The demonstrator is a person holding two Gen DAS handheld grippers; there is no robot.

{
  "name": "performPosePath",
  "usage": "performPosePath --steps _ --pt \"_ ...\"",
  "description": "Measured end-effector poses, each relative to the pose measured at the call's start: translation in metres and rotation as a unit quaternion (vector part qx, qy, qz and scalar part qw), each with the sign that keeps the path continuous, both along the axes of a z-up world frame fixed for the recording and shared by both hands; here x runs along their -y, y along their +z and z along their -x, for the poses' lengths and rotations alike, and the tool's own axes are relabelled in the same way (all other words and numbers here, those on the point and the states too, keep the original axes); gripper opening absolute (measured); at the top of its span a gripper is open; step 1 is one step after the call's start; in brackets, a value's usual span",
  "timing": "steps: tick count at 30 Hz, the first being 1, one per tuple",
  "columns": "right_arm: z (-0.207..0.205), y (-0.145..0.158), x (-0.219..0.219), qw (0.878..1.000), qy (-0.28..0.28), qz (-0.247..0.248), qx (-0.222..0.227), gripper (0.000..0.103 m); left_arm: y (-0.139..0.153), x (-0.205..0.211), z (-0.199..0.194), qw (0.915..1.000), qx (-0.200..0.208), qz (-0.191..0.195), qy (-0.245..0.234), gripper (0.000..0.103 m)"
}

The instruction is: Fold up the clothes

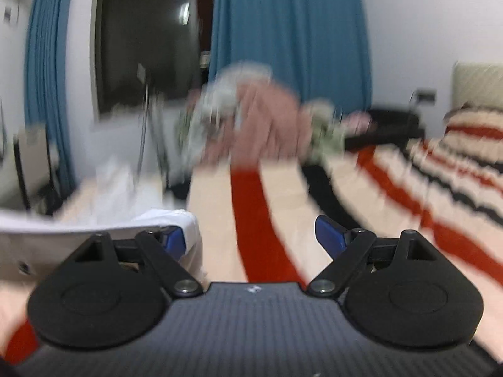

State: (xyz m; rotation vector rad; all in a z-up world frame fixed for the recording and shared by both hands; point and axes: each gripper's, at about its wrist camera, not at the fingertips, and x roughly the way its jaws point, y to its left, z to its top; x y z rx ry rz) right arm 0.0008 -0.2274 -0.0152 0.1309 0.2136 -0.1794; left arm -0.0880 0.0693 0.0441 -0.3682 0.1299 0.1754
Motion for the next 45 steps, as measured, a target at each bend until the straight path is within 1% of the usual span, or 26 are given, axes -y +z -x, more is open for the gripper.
performPosePath --steps 1,4,6,9,12,14,16,17,19,20,21,24,25,27,30,32,34,35,38,40,43,45 --pt "0.009 0.021 0.000 1.000 -0.002 -0.001 0.023 0.085 0.018 -0.002 0.006 0.9999 0.017 0.002 0.002 0.068" --pt "0.036 0.094 -0.004 0.996 0.008 0.004 0.085 0.085 0.089 -0.008 0.027 0.9972 0.074 0.008 0.004 0.071" --pt "0.053 0.146 -0.004 0.992 0.018 0.002 0.121 0.085 0.141 -0.011 0.042 0.9938 0.111 -0.002 0.004 0.072" --pt "0.077 0.225 -0.003 0.986 0.034 -0.001 0.164 0.085 0.218 -0.013 0.065 0.9862 0.165 -0.017 0.005 0.075" --pt "0.098 0.299 -0.003 0.978 0.047 0.008 0.205 0.085 0.292 -0.013 0.083 0.9786 0.201 -0.042 0.011 0.080" --pt "0.108 0.344 -0.002 0.972 0.050 0.020 0.230 0.085 0.334 -0.011 0.089 0.9737 0.220 -0.056 0.009 0.081" --pt "0.111 0.382 -0.001 0.967 0.050 0.033 0.247 0.085 0.368 -0.005 0.088 0.9698 0.232 -0.075 0.008 0.085" --pt "0.109 0.396 0.001 0.966 0.047 0.040 0.250 0.086 0.381 -0.001 0.085 0.9686 0.234 -0.085 0.008 0.085" --pt "0.098 0.416 0.005 0.966 0.041 0.051 0.249 0.090 0.394 0.008 0.066 0.9704 0.222 -0.095 -0.002 0.087" --pt "0.088 0.421 0.007 0.968 0.037 0.055 0.243 0.095 0.398 0.012 0.055 0.9719 0.214 -0.098 -0.007 0.087" --pt "0.074 0.421 0.010 0.970 0.036 0.057 0.232 0.094 0.400 0.016 0.042 0.9737 0.204 -0.099 -0.013 0.088" --pt "0.024 0.403 0.021 0.980 0.034 0.056 0.190 0.093 0.374 0.028 -0.019 0.9826 0.153 -0.099 -0.032 0.088" --pt "0.004 0.390 0.024 0.983 0.032 0.058 0.170 0.093 0.362 0.031 -0.042 0.9853 0.135 -0.098 -0.038 0.088" --pt "-0.038 0.360 0.030 0.989 0.030 0.061 0.133 0.093 0.327 0.034 -0.094 0.9898 0.097 -0.092 -0.049 0.088" --pt "-0.111 0.301 0.041 0.994 0.032 0.061 0.081 0.093 0.269 0.037 -0.181 0.9934 0.043 -0.090 -0.056 0.088" --pt "-0.164 0.261 0.046 0.996 0.035 0.061 0.048 0.093 0.232 0.039 -0.247 0.9918 0.011 -0.115 -0.054 0.089" --pt "-0.219 0.221 0.051 0.998 0.029 0.057 0.018 0.093 0.194 0.048 -0.311 0.9875 -0.030 -0.147 -0.048 0.090" --pt "-0.245 0.202 0.054 0.998 0.026 0.052 0.006 0.093 0.174 0.052 -0.343 0.9866 -0.050 -0.147 -0.051 0.090" --pt "-0.327 0.148 0.061 0.999 0.018 0.043 -0.025 0.093 0.115 0.076 -0.434 0.9862 -0.098 -0.117 -0.063 0.090" --pt "-0.378 0.104 0.063 0.998 0.014 0.043 -0.046 0.093 0.072 0.074 -0.492 0.9839 -0.127 -0.105 -0.070 0.090" --pt "-0.446 0.033 0.070 0.995 0.010 0.026 -0.092 0.093 -0.002 0.060 -0.574 0.9773 -0.174 -0.096 -0.074 0.090" --pt "-0.478 -0.012 0.074 0.992 0.011 0.011 -0.126 0.093 -0.050 0.048 -0.621 0.9695 -0.214 -0.086 -0.082 0.090"
